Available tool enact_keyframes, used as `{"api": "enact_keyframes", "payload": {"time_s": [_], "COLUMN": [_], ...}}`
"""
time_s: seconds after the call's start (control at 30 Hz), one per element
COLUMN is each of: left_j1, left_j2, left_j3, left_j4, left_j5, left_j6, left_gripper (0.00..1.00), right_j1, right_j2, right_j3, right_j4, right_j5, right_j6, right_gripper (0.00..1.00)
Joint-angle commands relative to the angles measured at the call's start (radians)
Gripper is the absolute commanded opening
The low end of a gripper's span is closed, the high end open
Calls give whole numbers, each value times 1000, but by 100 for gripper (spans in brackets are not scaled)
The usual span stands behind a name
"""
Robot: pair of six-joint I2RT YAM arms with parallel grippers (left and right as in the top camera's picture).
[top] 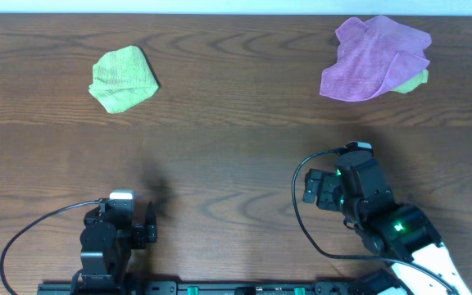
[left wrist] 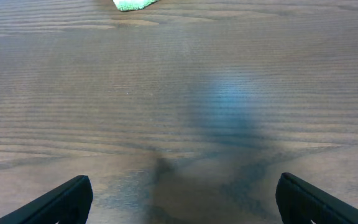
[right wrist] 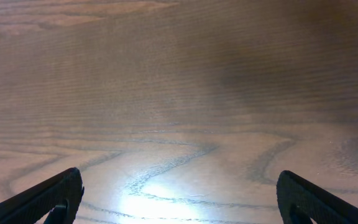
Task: Fold the cloth
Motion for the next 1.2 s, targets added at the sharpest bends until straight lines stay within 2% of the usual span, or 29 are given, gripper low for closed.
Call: {"api": "enact_keyframes", "payload": {"time_s": [0.0,0.4,0.43,0.6,0.87,1.0,1.17], "left_j1": [4,4,4,4,4,4,4], "left_j2": [-7,-7,-7,-7,-7,-7,-7], "left_j3": [-10,-10,-10,-10,-10,-10,-10], "left_j4": [-16,-16,-16,-16,-16,-16,-16], "left_j5": [-7,-7,-7,-7,-7,-7,-7], "left_j6": [18,18,18,18,18,18,18], "left_gripper": [95,95,95,95,95,95,95], "right_j1": [-5,-9,-19,-145,-391,-424,-427], "right_j2": [0,-19,-40,-188,-499,-650,-783], "right_j3": [-1,-1,-3,-78,-401,-508,-558], "right_j4": [0,-18,-5,33,272,276,212], "right_j5": [18,36,49,124,-34,-39,-36], "right_j6": [12,9,41,27,-290,-359,-420], "right_gripper": [99,99,99,99,99,99,99]}}
